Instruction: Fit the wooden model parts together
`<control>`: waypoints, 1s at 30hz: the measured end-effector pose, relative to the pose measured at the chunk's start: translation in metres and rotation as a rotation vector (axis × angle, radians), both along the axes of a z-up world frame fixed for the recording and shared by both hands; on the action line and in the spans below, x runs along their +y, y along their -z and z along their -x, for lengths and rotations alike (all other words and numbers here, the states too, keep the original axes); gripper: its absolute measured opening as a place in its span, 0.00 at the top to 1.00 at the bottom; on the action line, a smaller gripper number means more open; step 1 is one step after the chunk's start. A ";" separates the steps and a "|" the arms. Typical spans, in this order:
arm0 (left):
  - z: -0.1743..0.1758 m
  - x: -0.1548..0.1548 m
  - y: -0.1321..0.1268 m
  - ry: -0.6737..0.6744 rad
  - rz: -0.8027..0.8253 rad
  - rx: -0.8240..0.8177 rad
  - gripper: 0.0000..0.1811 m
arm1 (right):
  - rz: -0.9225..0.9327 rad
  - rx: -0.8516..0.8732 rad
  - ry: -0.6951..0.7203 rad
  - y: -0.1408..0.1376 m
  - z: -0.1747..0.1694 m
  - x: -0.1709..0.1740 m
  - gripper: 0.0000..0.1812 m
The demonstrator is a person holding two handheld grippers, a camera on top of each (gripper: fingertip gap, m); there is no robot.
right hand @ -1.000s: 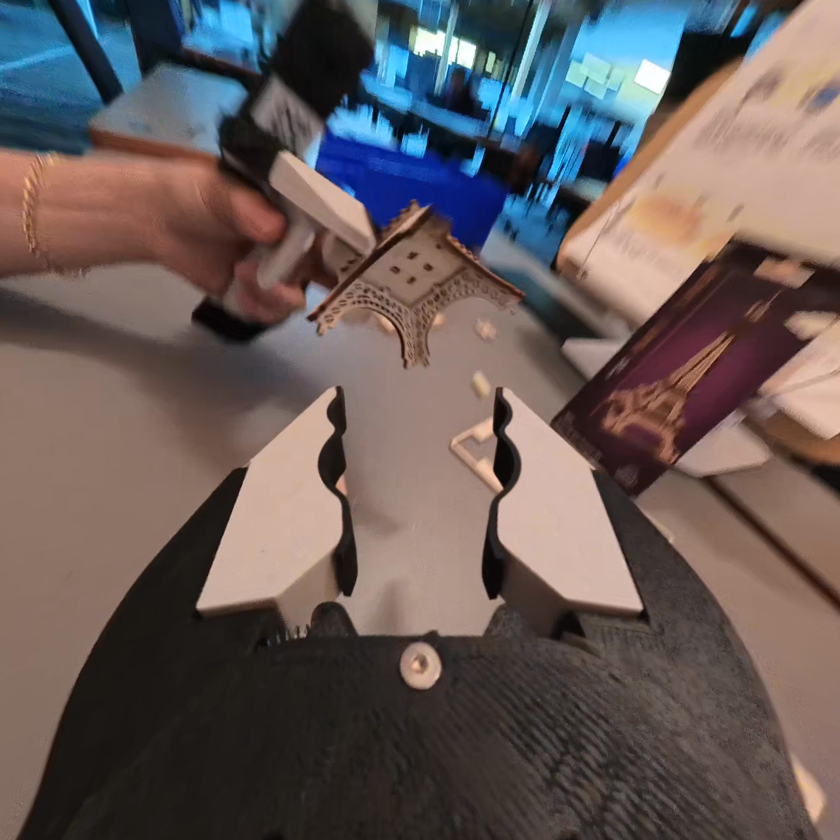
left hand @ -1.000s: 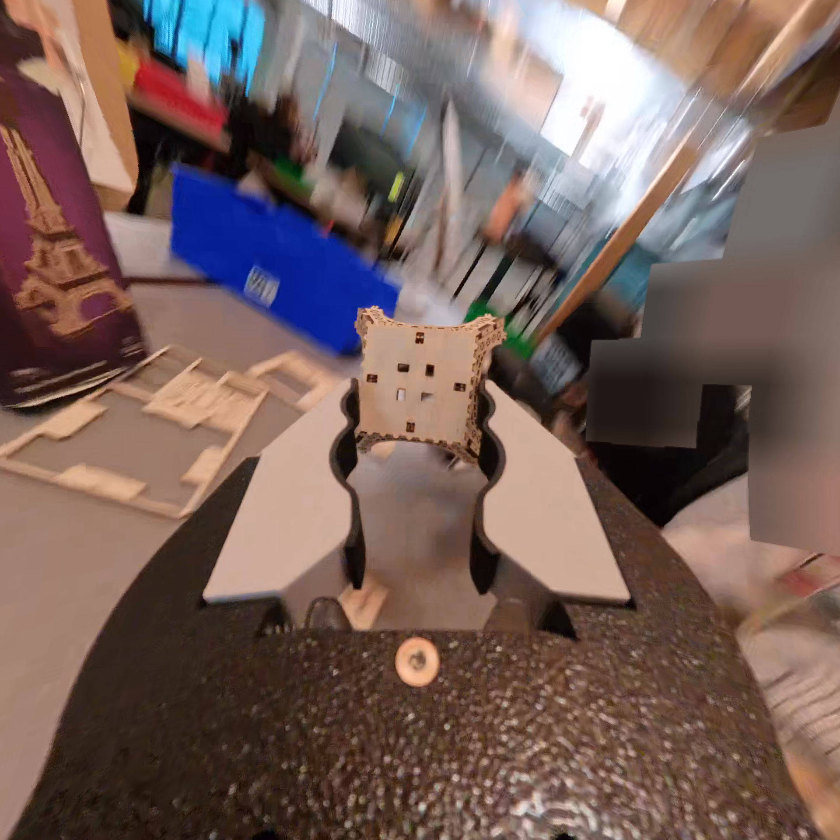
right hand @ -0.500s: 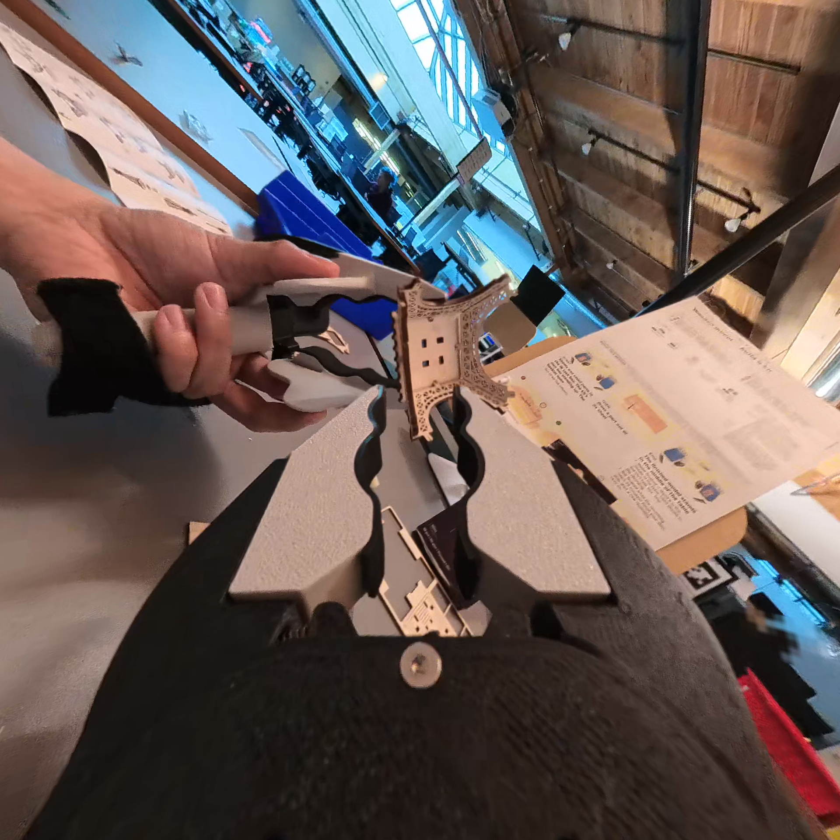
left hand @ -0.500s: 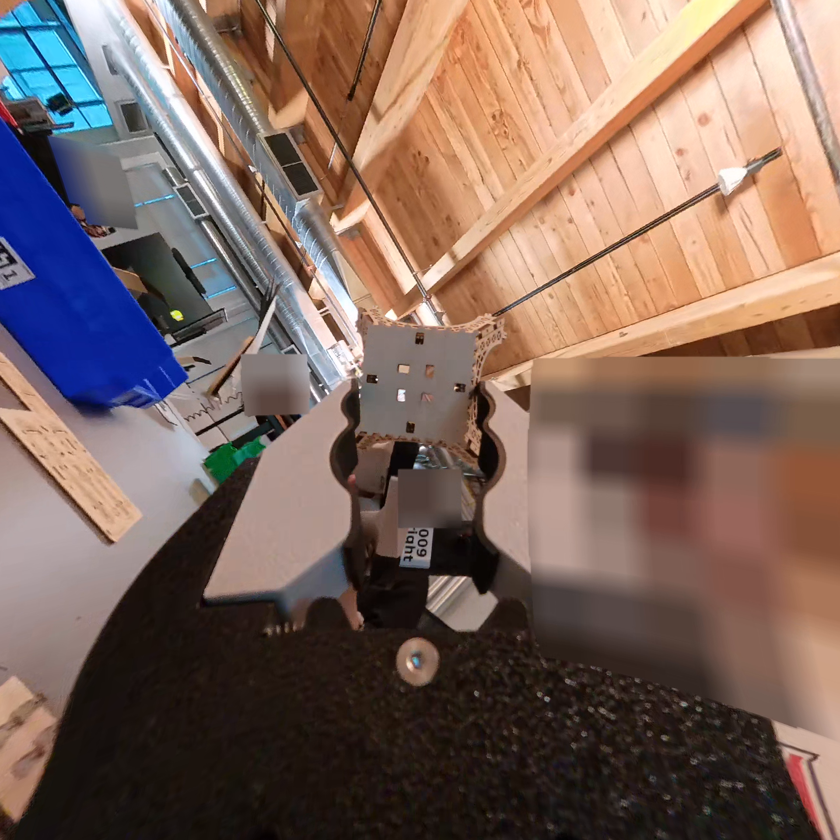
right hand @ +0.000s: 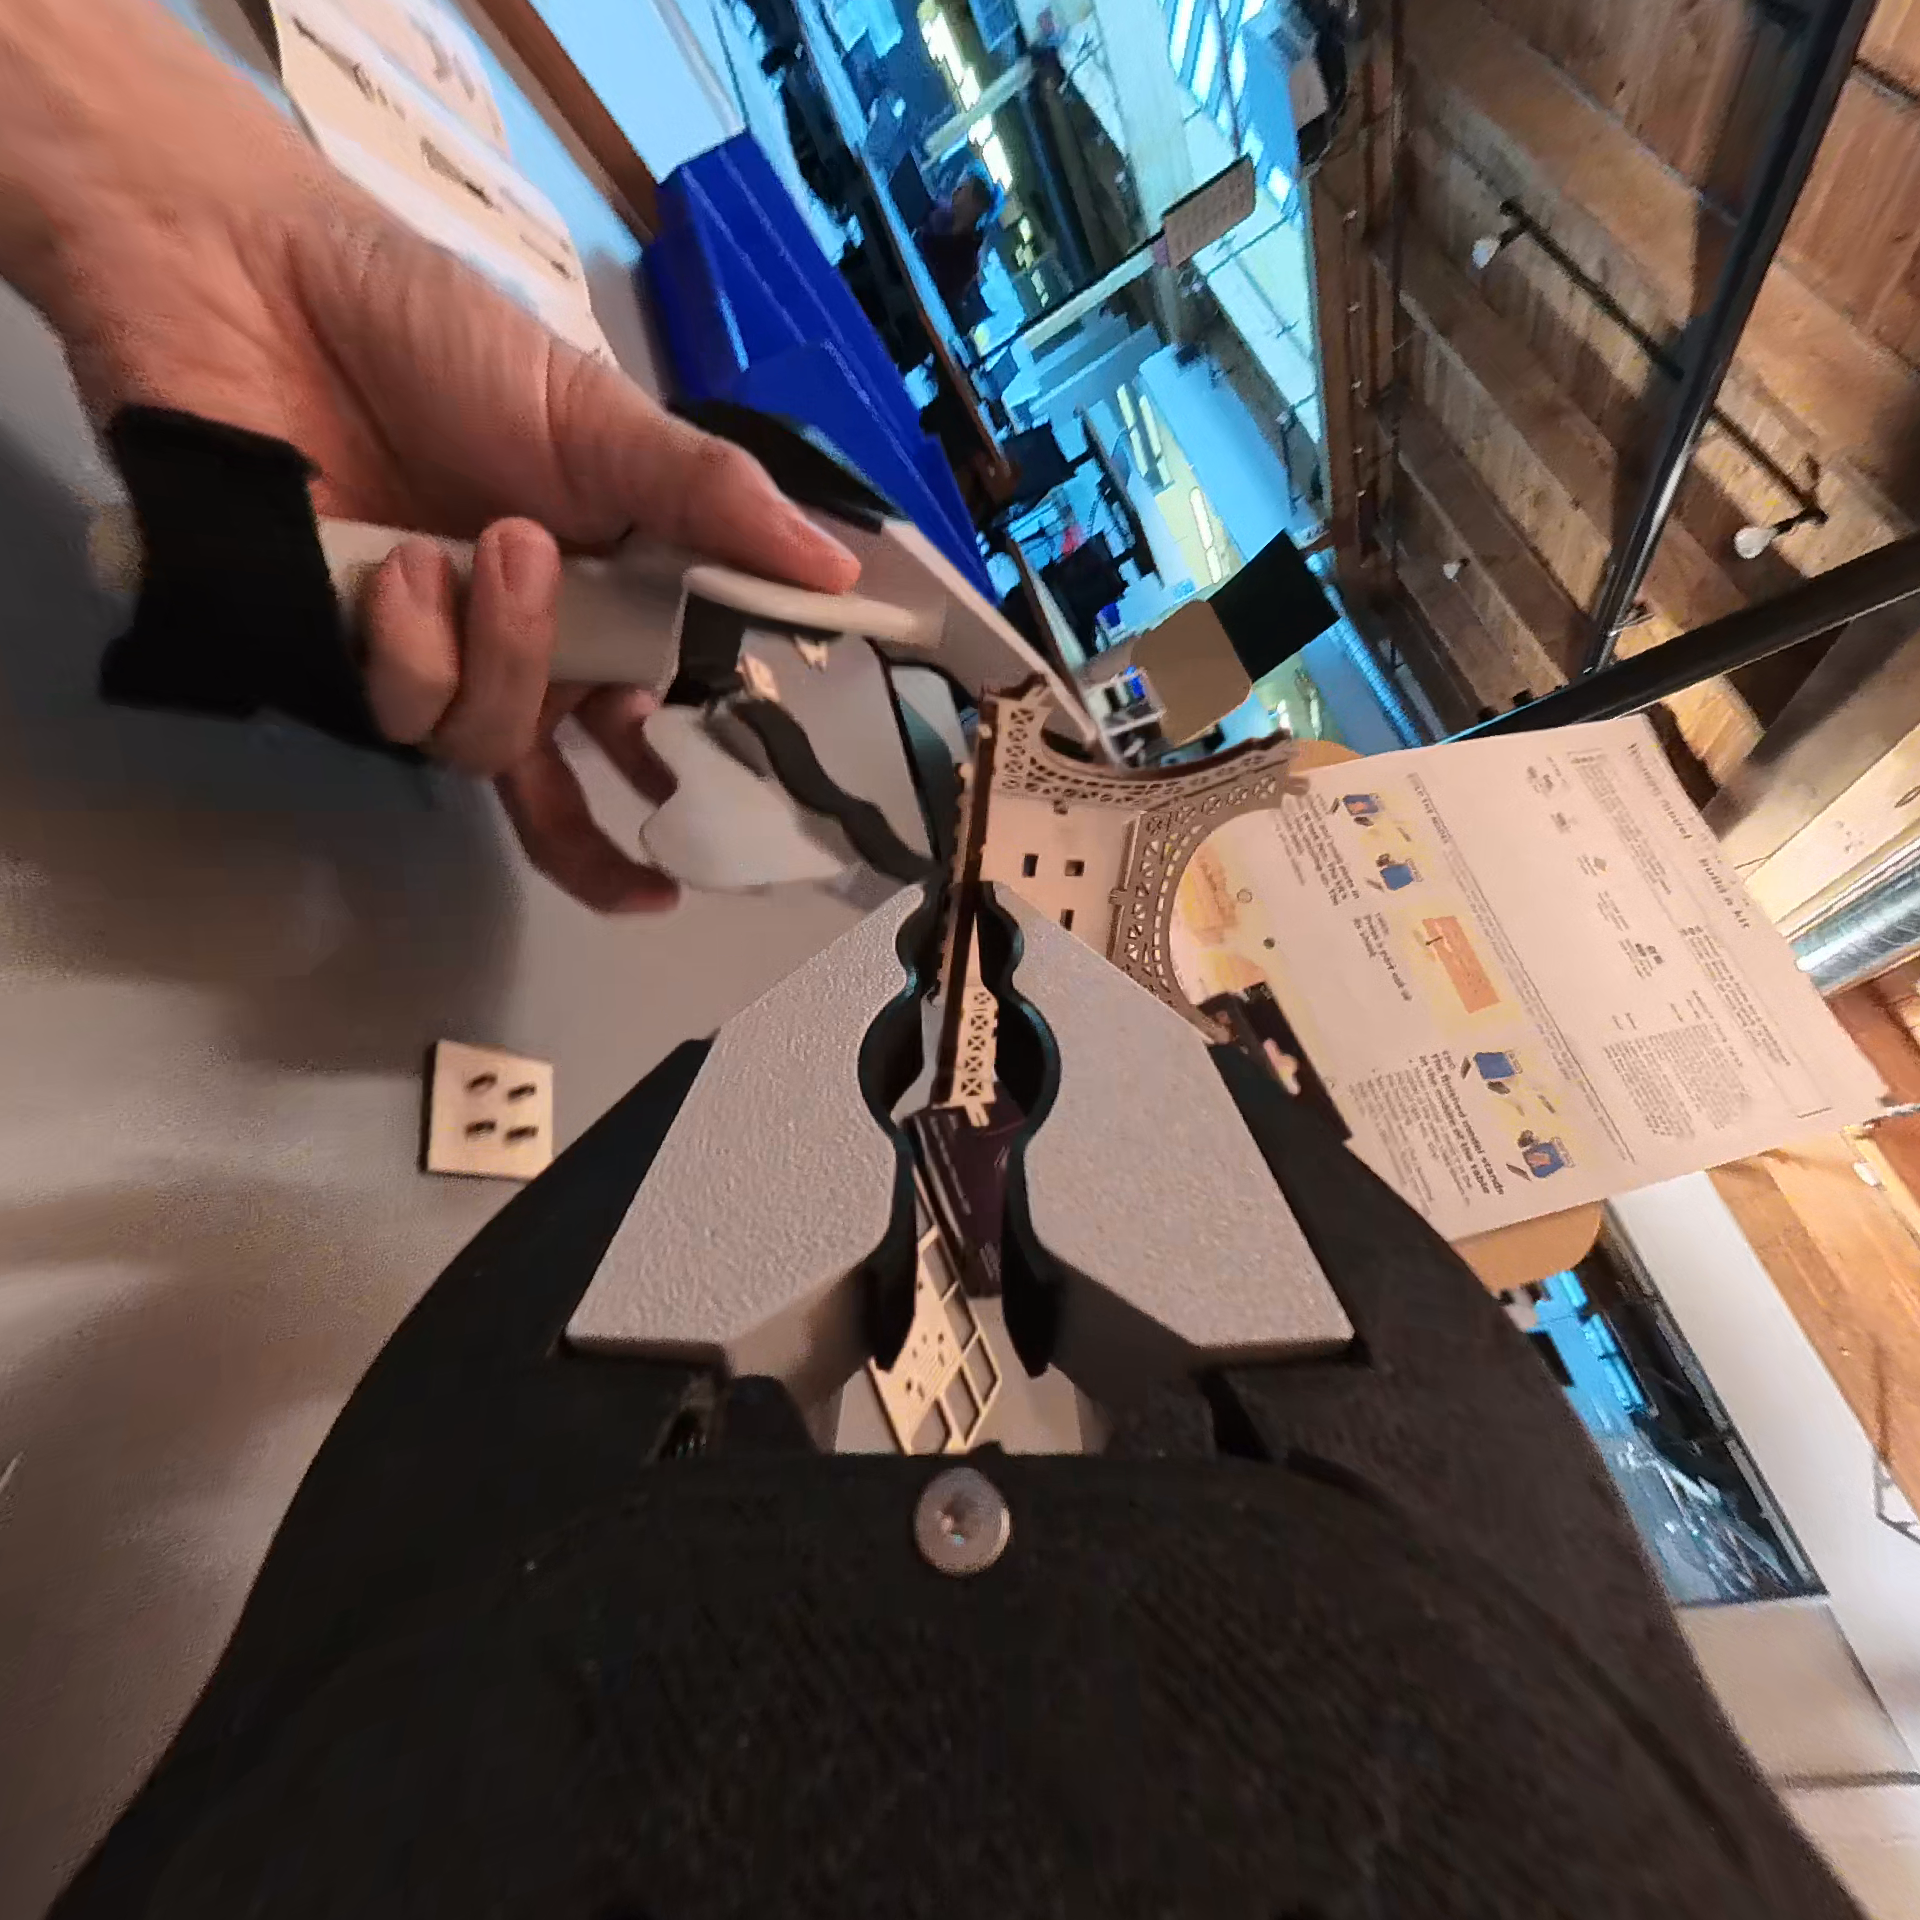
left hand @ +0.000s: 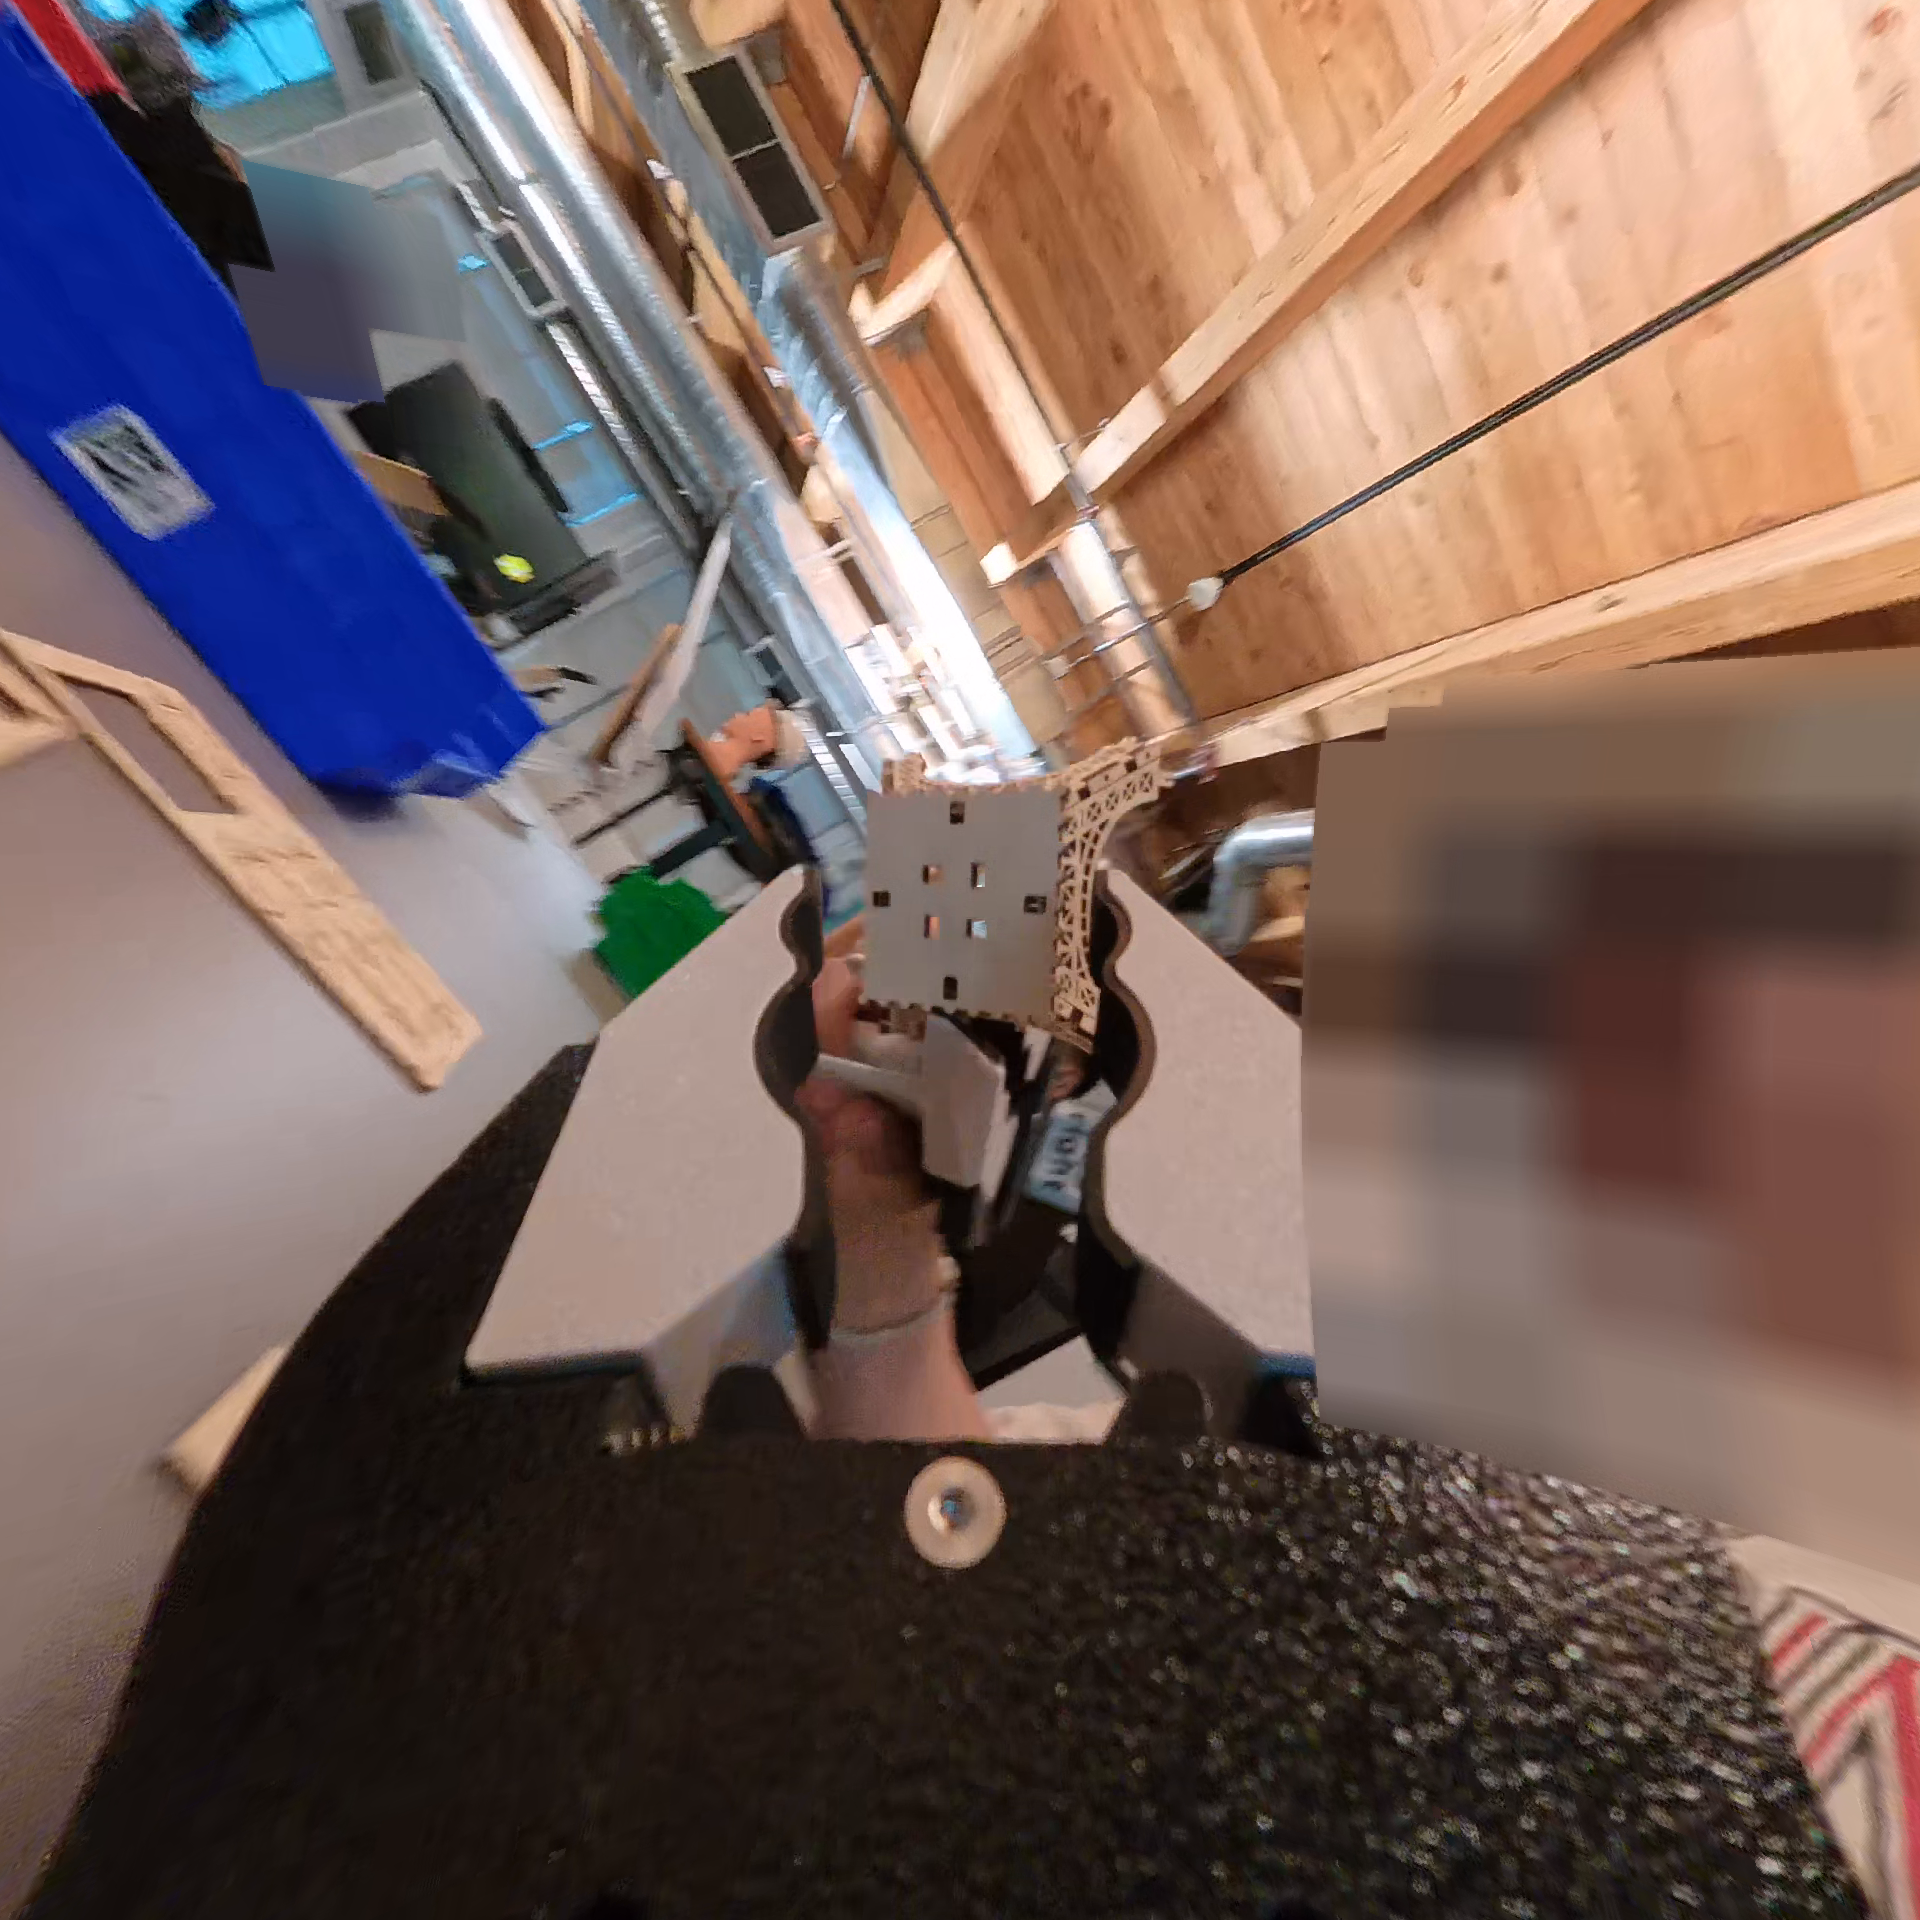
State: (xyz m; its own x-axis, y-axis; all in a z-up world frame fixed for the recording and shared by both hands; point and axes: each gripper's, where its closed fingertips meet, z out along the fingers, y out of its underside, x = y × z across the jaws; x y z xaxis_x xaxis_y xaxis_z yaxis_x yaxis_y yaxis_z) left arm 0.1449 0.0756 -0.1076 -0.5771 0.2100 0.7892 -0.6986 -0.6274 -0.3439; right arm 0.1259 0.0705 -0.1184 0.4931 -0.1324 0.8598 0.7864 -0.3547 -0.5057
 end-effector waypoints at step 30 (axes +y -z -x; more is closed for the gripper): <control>0.020 0.019 0.090 -0.110 -1.439 -0.647 0.74 | 0.706 0.428 0.182 0.134 0.013 -0.007 0.98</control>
